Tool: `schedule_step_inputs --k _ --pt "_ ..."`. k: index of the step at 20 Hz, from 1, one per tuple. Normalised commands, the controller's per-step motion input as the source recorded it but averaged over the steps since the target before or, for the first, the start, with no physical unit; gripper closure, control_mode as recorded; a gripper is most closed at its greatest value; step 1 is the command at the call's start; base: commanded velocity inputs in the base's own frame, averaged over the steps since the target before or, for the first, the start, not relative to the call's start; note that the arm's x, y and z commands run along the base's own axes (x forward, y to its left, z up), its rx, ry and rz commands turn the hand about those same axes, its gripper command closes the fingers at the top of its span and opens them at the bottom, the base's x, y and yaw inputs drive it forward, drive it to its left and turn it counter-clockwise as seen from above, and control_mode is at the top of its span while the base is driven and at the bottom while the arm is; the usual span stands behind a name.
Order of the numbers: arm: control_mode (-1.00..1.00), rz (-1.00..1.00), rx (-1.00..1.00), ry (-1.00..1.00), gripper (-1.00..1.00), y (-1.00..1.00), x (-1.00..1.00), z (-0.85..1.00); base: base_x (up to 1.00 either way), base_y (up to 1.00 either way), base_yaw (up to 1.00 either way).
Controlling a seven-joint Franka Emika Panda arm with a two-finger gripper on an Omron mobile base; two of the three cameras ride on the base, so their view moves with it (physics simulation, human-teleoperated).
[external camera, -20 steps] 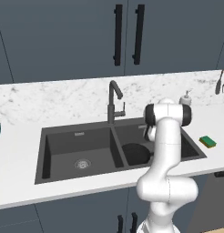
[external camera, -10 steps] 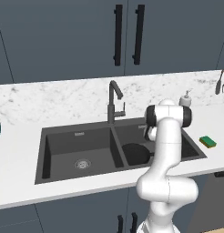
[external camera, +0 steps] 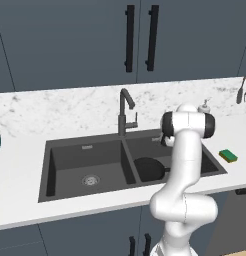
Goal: Pick the pan and sponge and place them into the sink. Then turn on the water.
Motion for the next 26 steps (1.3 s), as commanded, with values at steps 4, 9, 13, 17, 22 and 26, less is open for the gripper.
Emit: schedule_step_inputs --k 4,9,13,17,22,26 --pt "-1.0 -0.07 0.0 0.02 -1.0 0.0 -0.22 1.0 0.0 0.0 0.0" --pt "-1.0 -0.11 0.0 0.0 -1.0 0.0 -0.32 1.0 0.0 0.0 0.0" --pt "-1.0 -0.17 0.0 0.0 -1.0 0.0 -0.38 0.76 0.0 0.0 0.0" --pt "-1.0 -0.26 0.0 -0.05 -1.0 -0.02 -0.22 0.36 0.0 0.0 0.0" --pt "-1.0 -0.39 0.0 0.0 -1.0 -0.14 -0.07 0.39 0.0 0.0 0.0" --pt "-1.0 -0.43 -0.07 0.0 -1.0 -0.16 -0.18 0.31 0.0 0.0 0.0"
